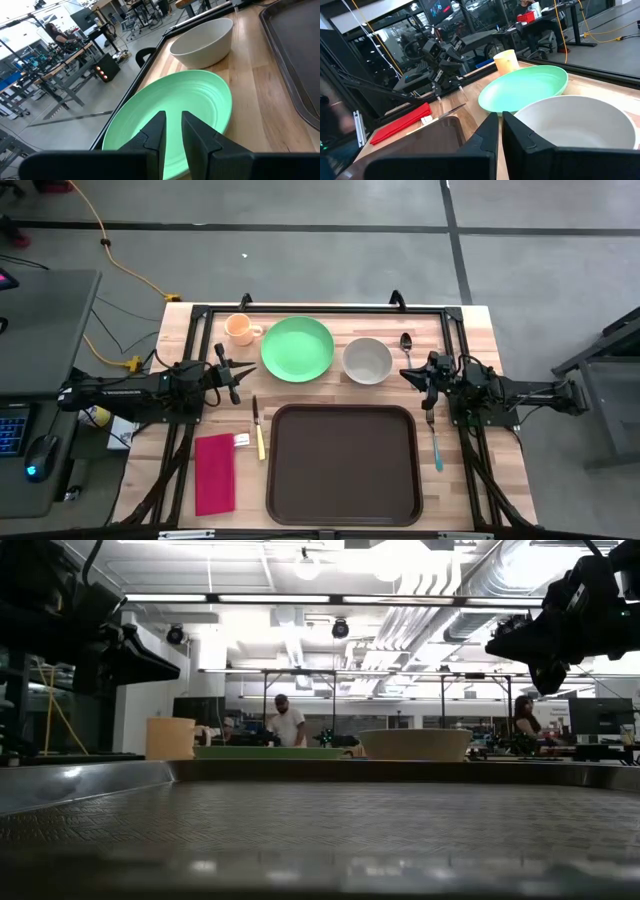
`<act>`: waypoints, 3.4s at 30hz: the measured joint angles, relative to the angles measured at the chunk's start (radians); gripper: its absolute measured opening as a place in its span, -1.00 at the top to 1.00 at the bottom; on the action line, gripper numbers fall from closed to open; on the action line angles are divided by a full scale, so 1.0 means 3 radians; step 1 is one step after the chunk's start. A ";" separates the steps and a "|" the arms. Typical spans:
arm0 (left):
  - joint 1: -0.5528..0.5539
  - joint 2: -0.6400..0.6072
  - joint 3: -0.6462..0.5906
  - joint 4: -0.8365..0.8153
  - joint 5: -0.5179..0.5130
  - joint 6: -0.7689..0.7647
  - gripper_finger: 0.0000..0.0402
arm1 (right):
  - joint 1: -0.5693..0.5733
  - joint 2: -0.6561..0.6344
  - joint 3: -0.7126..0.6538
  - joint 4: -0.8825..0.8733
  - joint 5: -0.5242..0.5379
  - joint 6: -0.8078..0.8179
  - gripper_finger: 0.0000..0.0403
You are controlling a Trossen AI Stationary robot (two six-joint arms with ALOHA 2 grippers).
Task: Set up tray
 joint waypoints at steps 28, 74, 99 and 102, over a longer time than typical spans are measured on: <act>0.0000 0.0000 0.0001 0.0000 0.0000 -0.0001 0.54 | 0.0001 0.0000 0.0000 -0.0001 -0.0001 0.0000 1.00; 0.0004 0.0448 0.2647 -0.2724 -0.0985 -0.0729 0.54 | 0.0001 0.0000 -0.0001 0.0207 0.0044 -0.0071 1.00; 0.1005 0.2130 0.5014 -0.4665 -0.1015 -0.0815 0.54 | 0.0001 0.0213 0.0754 0.0624 0.0104 -0.0515 1.00; 0.1646 0.2140 0.4901 -0.4592 -0.0564 -0.0447 0.54 | 0.0000 0.0441 0.1083 0.0450 0.0020 -0.0692 1.00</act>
